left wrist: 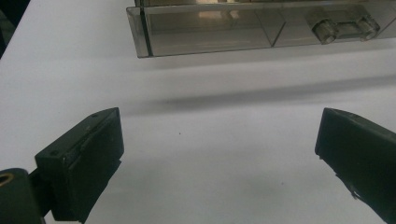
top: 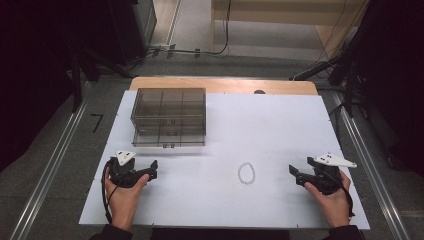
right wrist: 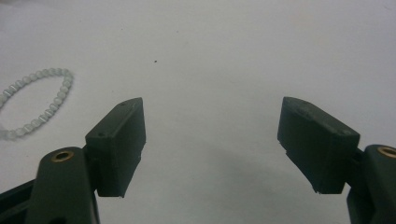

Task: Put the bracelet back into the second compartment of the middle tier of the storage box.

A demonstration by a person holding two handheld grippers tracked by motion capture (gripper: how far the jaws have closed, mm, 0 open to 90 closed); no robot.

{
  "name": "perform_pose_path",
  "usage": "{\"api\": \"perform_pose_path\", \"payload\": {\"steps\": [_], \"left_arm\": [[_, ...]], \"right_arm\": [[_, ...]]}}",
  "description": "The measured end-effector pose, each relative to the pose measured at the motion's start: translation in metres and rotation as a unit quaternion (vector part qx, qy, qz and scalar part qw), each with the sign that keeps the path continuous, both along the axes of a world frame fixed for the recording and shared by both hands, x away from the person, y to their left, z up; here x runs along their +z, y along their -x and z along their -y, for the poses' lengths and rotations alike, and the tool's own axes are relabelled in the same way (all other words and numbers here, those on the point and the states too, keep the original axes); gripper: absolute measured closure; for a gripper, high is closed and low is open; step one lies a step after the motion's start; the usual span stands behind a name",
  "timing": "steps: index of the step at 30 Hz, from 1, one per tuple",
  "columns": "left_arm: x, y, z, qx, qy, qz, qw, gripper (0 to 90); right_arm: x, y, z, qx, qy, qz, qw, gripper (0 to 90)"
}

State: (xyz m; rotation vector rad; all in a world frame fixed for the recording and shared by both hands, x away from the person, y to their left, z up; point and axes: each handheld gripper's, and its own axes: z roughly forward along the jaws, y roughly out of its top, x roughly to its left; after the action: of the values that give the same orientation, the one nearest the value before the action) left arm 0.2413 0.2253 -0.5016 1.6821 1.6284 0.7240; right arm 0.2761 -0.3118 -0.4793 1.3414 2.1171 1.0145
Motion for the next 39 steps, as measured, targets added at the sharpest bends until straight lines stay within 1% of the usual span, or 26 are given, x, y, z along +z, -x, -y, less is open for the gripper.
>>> {"api": "perform_pose_path", "payload": {"steps": [8,16,30,39], "left_arm": [[0.0,0.0,0.0,0.001,0.001,0.001,1.0,1.7],[0.0,0.0,0.0,0.002,0.0,0.002,1.0,1.7],[0.001,0.0,0.0,0.001,0.002,0.002,1.0,1.8],[0.001,0.0,0.001,0.001,0.002,0.002,1.0,1.8]], "right_arm": [[0.0,-0.002,-0.004,0.006,0.003,0.001,1.0,22.0],[0.0,-0.002,-0.009,0.01,0.0,-0.001,1.0,22.0],[-0.001,-0.004,-0.026,0.03,0.008,-0.003,0.9995,22.0],[-0.001,-0.005,-0.03,0.032,0.007,-0.002,0.9994,22.0]]}}
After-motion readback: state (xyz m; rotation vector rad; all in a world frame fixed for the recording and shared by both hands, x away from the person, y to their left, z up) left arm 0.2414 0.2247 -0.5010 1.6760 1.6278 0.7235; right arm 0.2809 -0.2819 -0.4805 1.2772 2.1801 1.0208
